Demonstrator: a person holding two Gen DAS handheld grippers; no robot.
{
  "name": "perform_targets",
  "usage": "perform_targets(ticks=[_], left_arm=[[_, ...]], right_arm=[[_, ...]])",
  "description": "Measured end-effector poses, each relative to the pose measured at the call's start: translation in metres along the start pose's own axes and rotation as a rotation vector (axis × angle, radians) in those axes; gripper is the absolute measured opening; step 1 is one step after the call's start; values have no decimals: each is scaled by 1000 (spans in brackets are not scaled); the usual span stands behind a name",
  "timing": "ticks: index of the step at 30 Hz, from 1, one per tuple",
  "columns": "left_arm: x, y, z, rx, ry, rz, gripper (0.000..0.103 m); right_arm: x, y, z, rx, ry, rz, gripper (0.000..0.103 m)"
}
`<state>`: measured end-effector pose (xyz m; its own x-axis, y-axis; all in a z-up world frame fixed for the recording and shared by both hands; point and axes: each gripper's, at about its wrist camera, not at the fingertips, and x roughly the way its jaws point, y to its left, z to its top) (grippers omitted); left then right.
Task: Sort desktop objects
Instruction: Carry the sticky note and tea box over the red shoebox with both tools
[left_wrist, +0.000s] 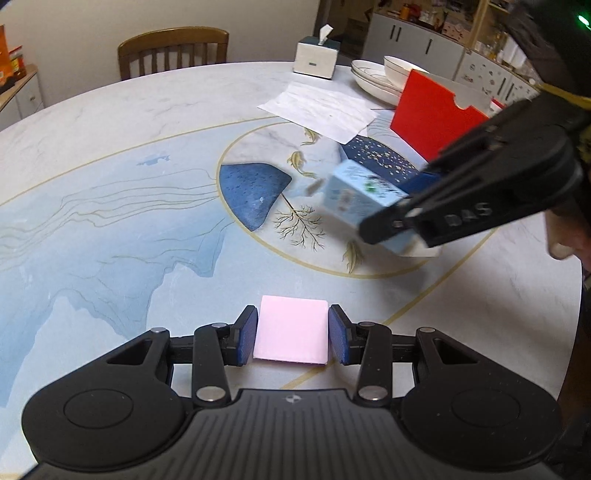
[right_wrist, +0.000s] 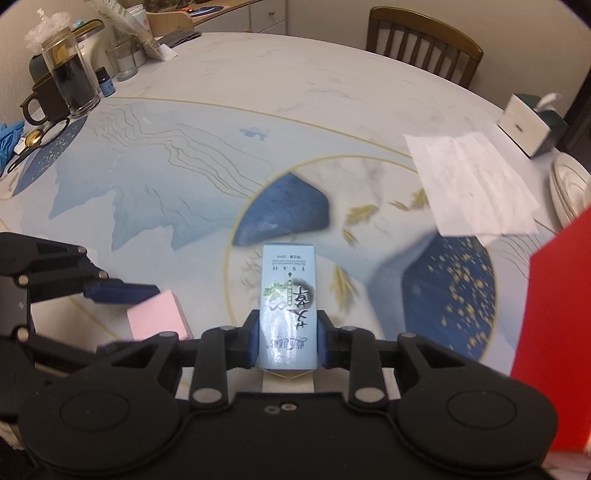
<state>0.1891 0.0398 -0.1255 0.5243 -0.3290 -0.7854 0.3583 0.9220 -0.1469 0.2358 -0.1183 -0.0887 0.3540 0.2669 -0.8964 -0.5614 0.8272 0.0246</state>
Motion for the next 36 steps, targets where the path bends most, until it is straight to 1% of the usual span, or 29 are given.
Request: perform_targets(ticks=[10, 20, 28, 36], left_arm=[[-7, -5, 2, -117, -19, 19, 40], [-25, -18, 16, -209, -57, 33, 40], [-38, -44, 40, -210, -92, 41, 40], [-39, -74, 62, -199, -118, 52, 40]], right_arm=[[-29, -20, -24, 49, -21, 54, 28], [-56, -45, -38, 98, -51, 98, 28], [-89, -76, -42, 145, -109, 122, 28], [-120, -119, -47, 183, -183, 91, 28]])
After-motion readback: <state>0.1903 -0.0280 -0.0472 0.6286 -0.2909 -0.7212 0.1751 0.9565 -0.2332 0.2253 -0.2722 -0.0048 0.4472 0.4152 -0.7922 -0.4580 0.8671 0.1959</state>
